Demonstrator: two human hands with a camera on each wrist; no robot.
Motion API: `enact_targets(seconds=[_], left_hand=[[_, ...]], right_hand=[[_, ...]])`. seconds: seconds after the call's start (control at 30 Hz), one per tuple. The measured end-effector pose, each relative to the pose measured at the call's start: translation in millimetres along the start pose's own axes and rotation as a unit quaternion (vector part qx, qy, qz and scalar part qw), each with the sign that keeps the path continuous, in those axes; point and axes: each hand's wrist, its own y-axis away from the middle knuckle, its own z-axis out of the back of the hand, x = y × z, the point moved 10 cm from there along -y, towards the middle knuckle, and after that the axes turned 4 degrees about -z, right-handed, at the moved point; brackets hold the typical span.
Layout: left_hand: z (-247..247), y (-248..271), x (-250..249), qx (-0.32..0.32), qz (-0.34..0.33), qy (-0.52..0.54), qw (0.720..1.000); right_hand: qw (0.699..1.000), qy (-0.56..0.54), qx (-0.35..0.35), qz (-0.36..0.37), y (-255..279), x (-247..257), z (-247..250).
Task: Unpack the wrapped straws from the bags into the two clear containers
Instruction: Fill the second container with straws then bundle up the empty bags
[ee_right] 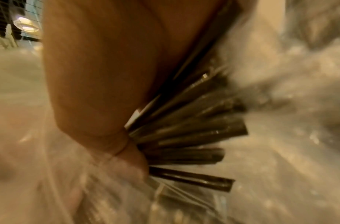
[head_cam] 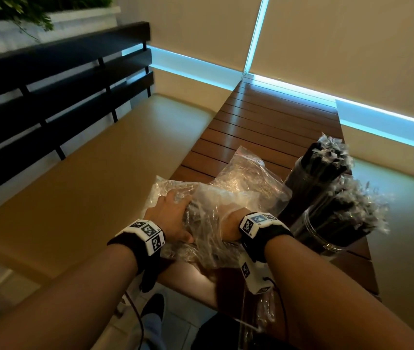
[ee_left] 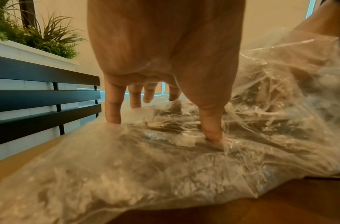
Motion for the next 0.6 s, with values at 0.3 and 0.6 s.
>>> enact_targets(seconds=[0.3, 0.6], left_hand=[[-4.8, -0.8, 2.9, 0.012, 0.031, 0.025, 0.999], [-6.9, 2.0, 8.3, 0.027, 0.025, 0.055, 0.998]], right_hand=[[0.995, -0.043, -0.092, 0.000, 38.7, -21.8, 39.3], [0.993, -0.084, -0.081, -0.027, 38.6, -32.2, 29.2]])
